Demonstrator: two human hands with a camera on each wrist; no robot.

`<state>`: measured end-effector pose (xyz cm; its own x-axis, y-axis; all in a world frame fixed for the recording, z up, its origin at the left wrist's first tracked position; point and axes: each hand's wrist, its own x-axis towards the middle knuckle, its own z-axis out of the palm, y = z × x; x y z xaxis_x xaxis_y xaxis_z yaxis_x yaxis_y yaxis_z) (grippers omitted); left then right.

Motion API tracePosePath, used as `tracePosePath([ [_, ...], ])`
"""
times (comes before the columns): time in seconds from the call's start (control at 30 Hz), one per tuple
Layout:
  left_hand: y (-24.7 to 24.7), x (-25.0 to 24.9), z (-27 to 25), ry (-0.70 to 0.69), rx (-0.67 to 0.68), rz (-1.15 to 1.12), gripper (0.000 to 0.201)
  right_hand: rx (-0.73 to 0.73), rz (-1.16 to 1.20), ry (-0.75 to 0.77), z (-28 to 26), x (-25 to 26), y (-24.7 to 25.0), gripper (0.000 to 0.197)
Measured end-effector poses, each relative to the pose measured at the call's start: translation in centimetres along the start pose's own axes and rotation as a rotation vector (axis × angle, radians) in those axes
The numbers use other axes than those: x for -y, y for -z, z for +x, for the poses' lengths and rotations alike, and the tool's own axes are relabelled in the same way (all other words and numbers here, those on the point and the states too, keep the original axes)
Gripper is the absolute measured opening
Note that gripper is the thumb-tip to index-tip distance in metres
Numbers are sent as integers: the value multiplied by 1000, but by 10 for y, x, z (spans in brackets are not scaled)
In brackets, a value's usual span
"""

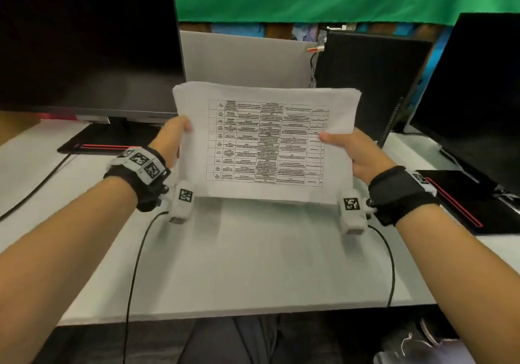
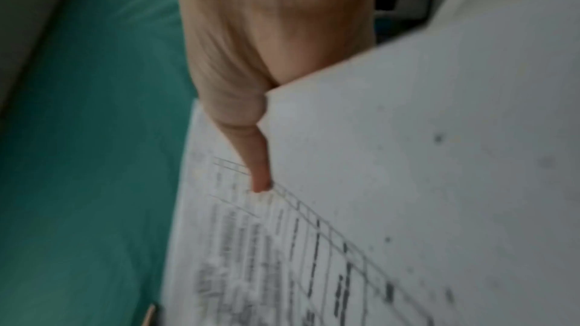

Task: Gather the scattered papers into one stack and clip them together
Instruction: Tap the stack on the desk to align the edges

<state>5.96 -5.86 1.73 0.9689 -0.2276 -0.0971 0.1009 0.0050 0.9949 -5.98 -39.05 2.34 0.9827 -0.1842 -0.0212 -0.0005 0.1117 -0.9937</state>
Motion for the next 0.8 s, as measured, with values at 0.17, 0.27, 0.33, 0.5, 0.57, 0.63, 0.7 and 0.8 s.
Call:
tracePosePath([
  [0.17, 15, -2, -28, 307, 263, -69, 42, -98, 169, -314, -1, -7, 11, 37],
  [0.27, 14, 6, -39, 300, 260, -517, 67, -131, 247, -370, -4, -23, 13, 41],
  [0.33, 8, 10, -40, 256, 287, -731, 77, -147, 285, -359, -6, -27, 8, 41],
  [0.5, -4, 16, -33, 160, 274, -971, 86, -120, 328, -297, -9, -30, 0, 38],
  [0.57, -9, 23, -33, 105, 212, -1019, 84, -123, 356, -274, -11, -32, -1, 38],
  [0.63, -14, 31, -32, 17, 185, -1034, 83, -116, 372, -249, -14, -37, -6, 39],
  [0.7, -21, 36, -34, -40, 120, -938, 81, -115, 353, -217, -19, -45, -11, 39],
  [0.8, -26, 45, -31, 13, -136, -796, 80, -91, 340, -179, -25, -60, -17, 36],
])
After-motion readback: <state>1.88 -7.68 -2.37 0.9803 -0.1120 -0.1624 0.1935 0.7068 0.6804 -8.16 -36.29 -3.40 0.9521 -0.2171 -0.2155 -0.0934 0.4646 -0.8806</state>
